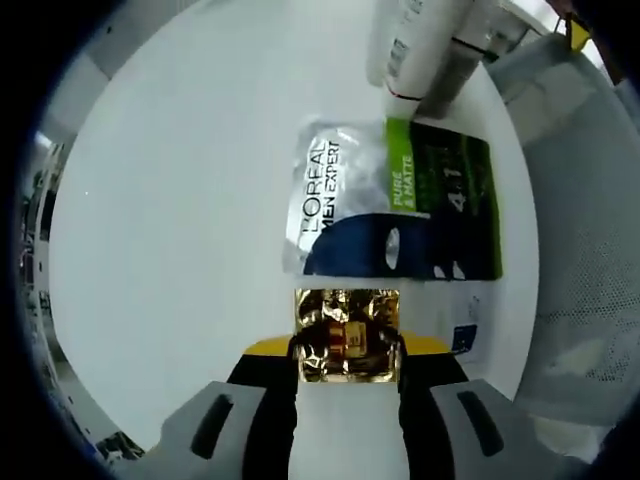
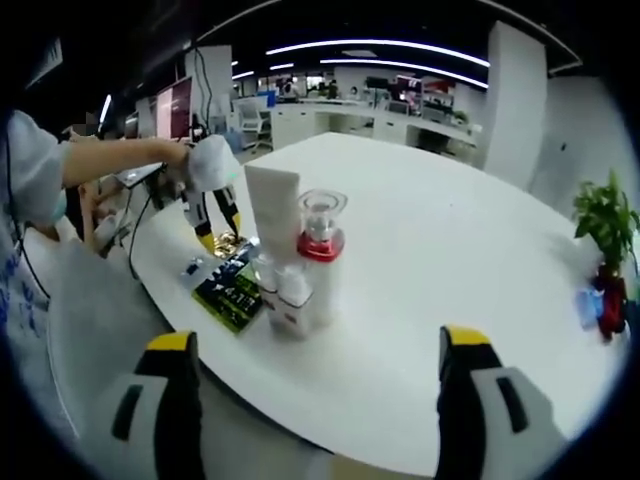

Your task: Arrange the skincare products in the storage area until every visible bottle or jar stands upright without overlapping.

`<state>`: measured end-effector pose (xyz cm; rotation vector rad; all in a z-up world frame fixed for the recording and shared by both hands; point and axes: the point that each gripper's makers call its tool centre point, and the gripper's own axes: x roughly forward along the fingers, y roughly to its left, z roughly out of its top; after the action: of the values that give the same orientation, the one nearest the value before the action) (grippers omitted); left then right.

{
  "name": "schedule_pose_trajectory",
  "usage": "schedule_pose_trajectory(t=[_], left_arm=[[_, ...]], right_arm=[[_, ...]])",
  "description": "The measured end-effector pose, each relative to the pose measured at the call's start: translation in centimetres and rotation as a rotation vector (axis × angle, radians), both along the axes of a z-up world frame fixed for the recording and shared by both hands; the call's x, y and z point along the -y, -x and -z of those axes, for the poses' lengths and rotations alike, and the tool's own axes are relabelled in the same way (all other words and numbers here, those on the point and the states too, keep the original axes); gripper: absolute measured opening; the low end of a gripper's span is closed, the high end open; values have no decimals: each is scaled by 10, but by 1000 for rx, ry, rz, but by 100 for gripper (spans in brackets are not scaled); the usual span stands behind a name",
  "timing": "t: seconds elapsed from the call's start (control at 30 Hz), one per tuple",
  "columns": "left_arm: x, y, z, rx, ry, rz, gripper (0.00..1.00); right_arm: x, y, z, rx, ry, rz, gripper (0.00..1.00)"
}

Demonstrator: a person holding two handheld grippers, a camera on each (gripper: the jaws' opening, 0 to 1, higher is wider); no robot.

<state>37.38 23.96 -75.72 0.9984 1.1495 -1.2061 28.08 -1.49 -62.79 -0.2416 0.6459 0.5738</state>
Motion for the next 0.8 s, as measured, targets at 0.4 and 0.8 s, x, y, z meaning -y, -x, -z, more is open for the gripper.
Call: schedule_pose_trajectory(t=[0.4, 0.8], left_arm=[[5, 2, 0, 8, -17, -4, 36], [3, 2, 1, 30, -48, 15, 37]], right_arm=[[1, -1, 0, 0, -1, -4, 100], [1, 0, 1, -4, 3, -11, 100]])
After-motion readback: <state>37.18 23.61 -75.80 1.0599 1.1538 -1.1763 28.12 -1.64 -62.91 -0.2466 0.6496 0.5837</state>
